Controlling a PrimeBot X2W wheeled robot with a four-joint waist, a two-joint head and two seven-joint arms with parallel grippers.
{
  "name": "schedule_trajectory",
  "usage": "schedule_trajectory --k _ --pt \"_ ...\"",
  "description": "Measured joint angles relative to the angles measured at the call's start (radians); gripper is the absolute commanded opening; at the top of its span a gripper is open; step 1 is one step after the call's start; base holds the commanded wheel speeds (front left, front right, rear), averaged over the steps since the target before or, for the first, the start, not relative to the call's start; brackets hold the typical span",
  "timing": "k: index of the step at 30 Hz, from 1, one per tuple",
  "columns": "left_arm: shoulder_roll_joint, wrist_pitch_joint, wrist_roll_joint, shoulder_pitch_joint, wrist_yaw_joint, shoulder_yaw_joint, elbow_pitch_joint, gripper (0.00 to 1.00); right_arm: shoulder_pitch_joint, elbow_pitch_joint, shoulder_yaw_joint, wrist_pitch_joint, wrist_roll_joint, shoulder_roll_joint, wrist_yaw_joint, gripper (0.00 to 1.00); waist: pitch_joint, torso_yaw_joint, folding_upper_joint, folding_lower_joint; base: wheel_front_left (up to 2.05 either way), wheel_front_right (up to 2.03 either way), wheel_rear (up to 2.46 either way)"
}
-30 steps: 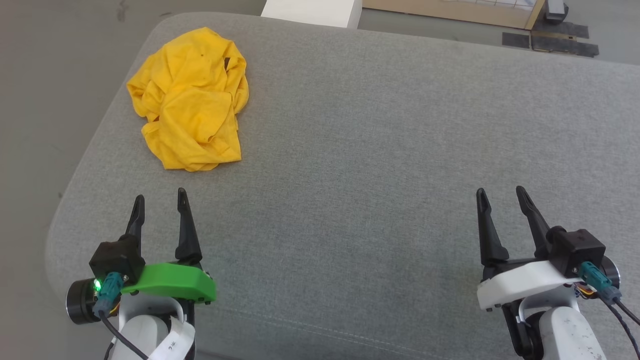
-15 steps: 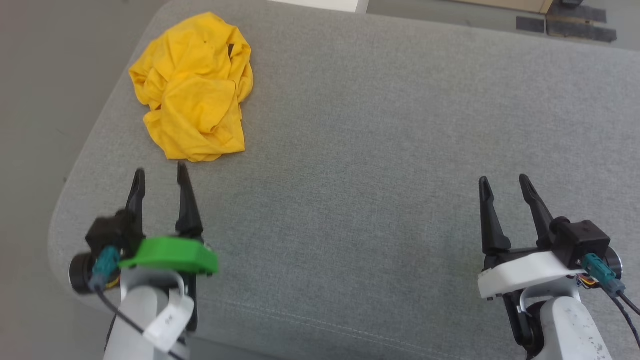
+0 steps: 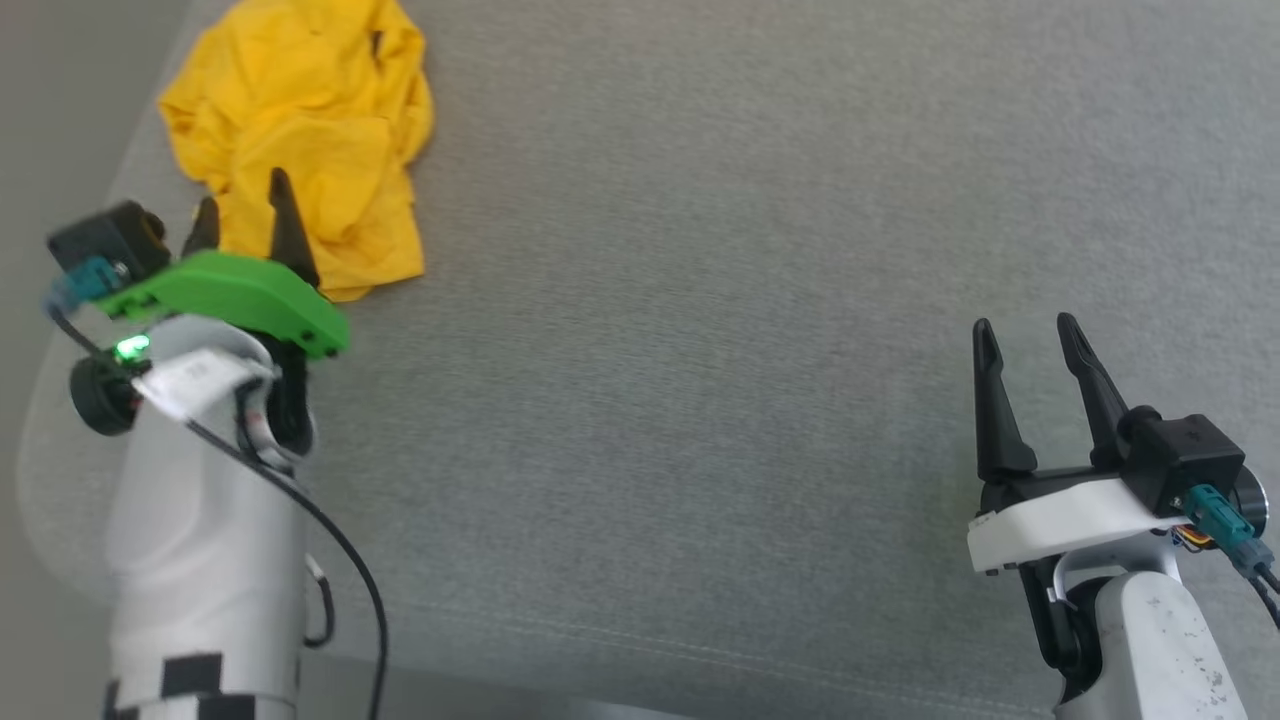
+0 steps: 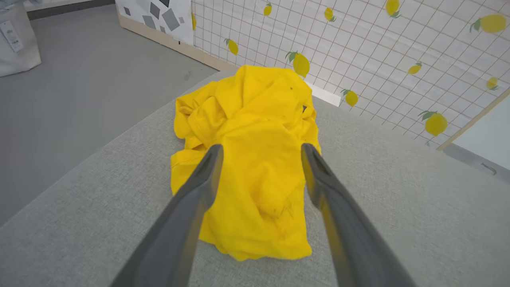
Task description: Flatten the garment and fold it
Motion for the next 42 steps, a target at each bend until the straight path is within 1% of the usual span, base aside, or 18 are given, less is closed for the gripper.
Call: schedule_trajectory --k 4,9,12,15,20,24,25,26,27,30,35,37,40,42 --pt "0.026 0.045 -0.029 -0.054 0.014 0.022 0.084 1.00 0.000 -0.003 -0.006 -0.001 0.002 0.000 0.000 1.00 0.024 -0.040 0.0000 0.0000 0.00 0.00 0.00" --pt "0.033 0.110 -0.039 -0.079 0.037 0.024 0.187 1.00 0.000 -0.003 -0.012 -0.004 0.002 0.000 0.000 1.00 0.045 -0.077 0.0000 0.0000 0.00 0.00 0.00" --pt "0.034 0.129 -0.041 -0.100 0.041 0.020 0.234 1.00 0.000 -0.005 -0.012 -0.005 0.001 -0.001 0.000 1.00 0.057 -0.085 0.0000 0.0000 0.00 0.00 0.00" --pt "0.039 0.136 -0.038 -0.136 0.058 0.011 0.270 1.00 0.000 -0.013 -0.010 -0.004 0.001 -0.001 0.000 1.00 0.070 -0.087 0.0000 0.0000 0.00 0.00 0.00" --pt "0.064 0.182 -0.026 -0.169 0.102 -0.002 0.351 1.00 -0.005 -0.021 0.003 -0.004 0.000 0.000 0.000 1.00 0.087 -0.097 0.0000 -0.0001 0.00 0.00 0.00" --pt "0.070 0.218 -0.030 -0.197 0.112 -0.002 0.389 1.00 -0.005 -0.021 0.002 -0.004 0.000 0.000 0.000 1.00 0.097 -0.106 0.0000 -0.0002 0.00 0.00 0.00" --pt "0.071 0.229 -0.035 -0.203 0.112 0.002 0.397 0.80 -0.005 -0.021 0.001 -0.004 0.000 0.000 0.000 1.00 0.099 -0.107 0.0000 -0.0002 0.00 0.00 0.00" --pt "0.072 0.229 -0.040 -0.207 0.111 0.005 0.399 0.21 -0.005 -0.021 0.000 -0.004 0.000 -0.001 0.000 1.00 0.101 -0.108 0.0000 -0.0002 0.00 0.00 0.00" --pt "0.073 0.224 -0.044 -0.208 0.104 0.008 0.400 0.00 -0.005 -0.021 -0.001 -0.004 0.000 -0.001 0.000 1.00 0.102 -0.109 0.0000 -0.0002 0.00 0.00 0.00" --pt "0.072 0.168 -0.061 -0.207 0.080 0.025 0.392 0.00 -0.005 -0.021 -0.003 -0.004 0.001 -0.001 0.000 1.00 0.102 -0.106 0.0000 -0.0002 0.00 0.00 0.00" --pt "0.067 0.017 -0.101 -0.210 0.016 0.051 0.346 0.00 -0.005 -0.016 -0.001 -0.004 0.001 -0.001 0.000 1.00 0.088 -0.091 0.0000 -0.0002 0.00 0.00 0.00" --pt "0.071 -0.023 -0.108 -0.227 -0.014 0.054 0.317 0.00 -0.005 -0.010 0.000 -0.004 0.001 0.000 0.000 1.00 0.077 -0.085 0.0000 -0.0002 0.00 0.00 0.00" --pt "0.082 -0.058 -0.111 -0.275 -0.054 0.049 0.261 0.00 -0.005 0.002 0.005 -0.005 0.003 0.000 0.000 1.00 0.057 -0.074 0.0000 -0.0002 0.00 0.00 0.00" --pt "0.095 -0.061 -0.114 -0.315 -0.083 0.034 0.213 0.00 -0.005 0.012 0.011 -0.005 0.009 0.000 0.000 1.00 0.040 -0.068 0.0000 -0.0002 0.00 0.00 0.00"
